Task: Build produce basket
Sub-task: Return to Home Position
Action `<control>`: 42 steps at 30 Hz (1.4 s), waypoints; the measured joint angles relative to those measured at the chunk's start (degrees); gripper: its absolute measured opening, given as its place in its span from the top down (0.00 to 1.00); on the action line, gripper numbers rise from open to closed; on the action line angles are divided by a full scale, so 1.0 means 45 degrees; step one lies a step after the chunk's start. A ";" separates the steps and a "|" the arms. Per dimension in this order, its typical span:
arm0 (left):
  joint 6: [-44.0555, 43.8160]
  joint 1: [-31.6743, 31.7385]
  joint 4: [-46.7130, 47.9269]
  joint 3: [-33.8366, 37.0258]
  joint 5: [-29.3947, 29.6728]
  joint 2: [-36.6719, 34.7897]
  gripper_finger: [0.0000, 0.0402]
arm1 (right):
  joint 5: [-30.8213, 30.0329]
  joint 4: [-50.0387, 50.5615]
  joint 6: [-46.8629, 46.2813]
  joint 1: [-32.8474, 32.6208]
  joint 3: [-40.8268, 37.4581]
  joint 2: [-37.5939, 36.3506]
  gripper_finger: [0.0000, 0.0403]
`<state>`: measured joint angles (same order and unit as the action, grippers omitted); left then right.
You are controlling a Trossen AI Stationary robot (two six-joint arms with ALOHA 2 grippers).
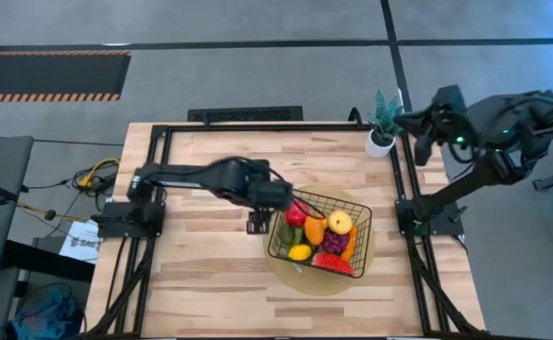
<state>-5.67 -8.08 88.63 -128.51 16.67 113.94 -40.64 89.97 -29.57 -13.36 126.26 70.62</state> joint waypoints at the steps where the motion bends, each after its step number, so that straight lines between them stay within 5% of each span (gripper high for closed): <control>1: -0.0075 0.0009 0.0080 0.0000 0.0180 -0.0254 0.34 | -0.0005 0.0000 -0.0047 -0.0090 0.0000 -0.0071 0.96; 8: -0.0300 0.0083 0.0299 0.0550 0.0970 -0.2905 0.34 | 0.0000 0.0000 -0.0059 -0.1365 -0.0005 -0.1061 0.96; 16: -0.2353 0.0015 0.0308 0.3761 0.1880 -0.7467 0.34 | -0.0253 0.0000 0.0160 -0.2055 0.0000 -0.2579 0.96; 25: -0.7726 -0.0115 0.0279 0.6849 0.1723 -1.1893 0.34 | -0.0299 0.0005 -0.0076 -0.1740 -0.0457 -0.3650 0.96; 32: -0.5537 -0.0126 -0.1087 0.8833 0.1595 -1.4046 0.34 | 0.0667 -0.0005 0.0092 -0.1749 -0.0471 -0.3862 0.96; 37: -0.3350 -0.0126 -0.3545 1.0999 0.0133 -1.5479 0.34 | 0.0675 -0.0080 0.0348 -0.1768 -0.0481 -0.4274 0.96; 42: -0.3352 -0.0131 -0.5076 1.3123 -0.0429 -1.7038 0.34 | 0.0998 -0.1190 0.1040 -0.1783 -0.1293 -0.5778 0.96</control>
<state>-20.76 -8.67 65.79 -69.45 14.74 37.27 -36.15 84.62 -24.89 -21.39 120.44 44.61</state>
